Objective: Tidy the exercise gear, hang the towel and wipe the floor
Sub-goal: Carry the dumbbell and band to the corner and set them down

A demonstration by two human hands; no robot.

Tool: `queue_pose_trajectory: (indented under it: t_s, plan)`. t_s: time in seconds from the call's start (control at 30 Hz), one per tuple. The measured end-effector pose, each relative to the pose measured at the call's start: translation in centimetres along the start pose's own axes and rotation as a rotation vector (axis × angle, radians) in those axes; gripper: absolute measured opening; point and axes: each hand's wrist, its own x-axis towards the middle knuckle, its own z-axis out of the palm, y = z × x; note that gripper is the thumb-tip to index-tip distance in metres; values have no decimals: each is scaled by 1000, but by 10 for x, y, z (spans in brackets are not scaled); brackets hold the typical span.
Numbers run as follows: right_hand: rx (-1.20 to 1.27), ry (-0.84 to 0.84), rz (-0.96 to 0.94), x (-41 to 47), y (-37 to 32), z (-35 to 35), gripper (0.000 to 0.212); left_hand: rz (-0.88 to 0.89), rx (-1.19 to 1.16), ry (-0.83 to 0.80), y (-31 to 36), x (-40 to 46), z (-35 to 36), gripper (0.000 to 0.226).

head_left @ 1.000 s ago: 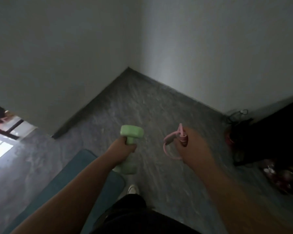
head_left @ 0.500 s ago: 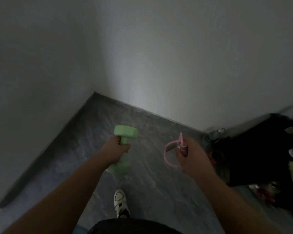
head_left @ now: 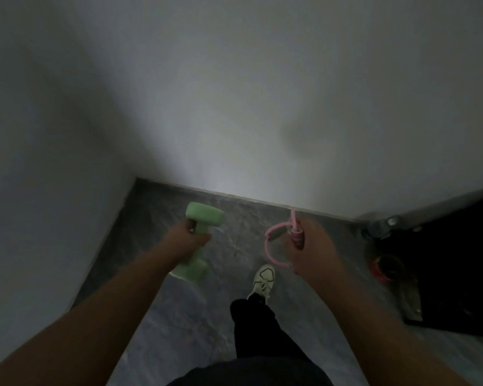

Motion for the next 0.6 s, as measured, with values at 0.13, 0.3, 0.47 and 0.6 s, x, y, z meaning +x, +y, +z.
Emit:
queue_pose_trajectory:
  t_s: [0.13,0.3,0.47,0.6]
  plan:
    - [-16,-32,-36,106,32,32,20,-46,76,-32,6,91,9,47]
    - [-13,-134,58,217,94,90,11,-15,267,-90,-2,210,26,50]
    - [-10,-99,45,290,157,170,17,102,407,-87,-38,336,59,46]
    - [36,-121,116,346,253,279,14,213,544,-86,-99,449,114,41]
